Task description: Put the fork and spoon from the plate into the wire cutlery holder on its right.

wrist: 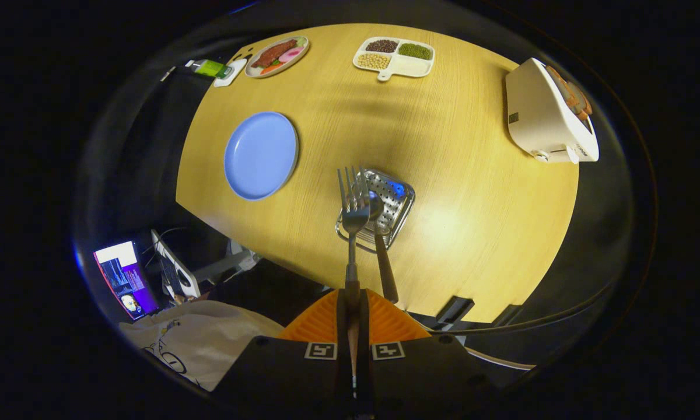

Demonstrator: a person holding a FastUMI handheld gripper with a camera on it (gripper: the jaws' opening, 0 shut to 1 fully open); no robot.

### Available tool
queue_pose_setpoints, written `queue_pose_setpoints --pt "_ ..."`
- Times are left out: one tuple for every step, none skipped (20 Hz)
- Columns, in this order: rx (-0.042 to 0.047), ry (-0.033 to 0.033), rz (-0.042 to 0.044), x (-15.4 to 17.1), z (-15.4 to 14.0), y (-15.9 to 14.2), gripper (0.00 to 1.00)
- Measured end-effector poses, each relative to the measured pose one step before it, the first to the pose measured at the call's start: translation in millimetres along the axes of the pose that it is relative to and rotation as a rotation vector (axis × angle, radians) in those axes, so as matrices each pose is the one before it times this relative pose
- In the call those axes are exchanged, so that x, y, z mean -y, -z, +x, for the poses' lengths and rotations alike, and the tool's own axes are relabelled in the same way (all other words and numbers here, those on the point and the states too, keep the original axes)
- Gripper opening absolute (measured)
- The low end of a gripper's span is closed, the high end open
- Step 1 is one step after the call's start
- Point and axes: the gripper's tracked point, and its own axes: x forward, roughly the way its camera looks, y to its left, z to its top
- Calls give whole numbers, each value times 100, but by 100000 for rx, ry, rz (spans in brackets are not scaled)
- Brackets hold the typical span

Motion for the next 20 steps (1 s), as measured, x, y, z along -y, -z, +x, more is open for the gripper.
queue_pose_setpoints --pt "-3879 767 -1974 395 142 364 7" --pt "-3373 1101 -2170 456 168 199 7" --pt "-2943 1040 -1812 379 132 150 7" --pt "-2377 635 -1356 330 231 -109 7" --pt "-2134 69 -868 233 180 -34 7" --pt "-1213 -115 -101 55 217 -289 7" --pt "-1347 -541 445 -14 271 -410 8" --pt "-1572 -619 470 184 383 -399 8" --pt "-1126 -304 610 407 262 -514 9" --pt "-196 -187 848 140 87 -325 9" --pt "-486 -1006 1013 110 -214 -73 10" --pt "-67 -814 684 66 37 -430 12" --pt "845 -397 941 164 33 -390 13" --pt "972 -521 761 -35 -154 -299 24" --pt "1676 -655 276 -105 -28 -272 32" --pt "1716 -538 -105 -91 -162 -76 43" --pt "1963 -611 -323 -159 -175 -104 55" --pt "2176 -599 -189 -245 -64 -33 58" --pt "2181 -456 -648 -305 -180 23 63" --pt "2532 -292 -323 -167 -109 110 85"
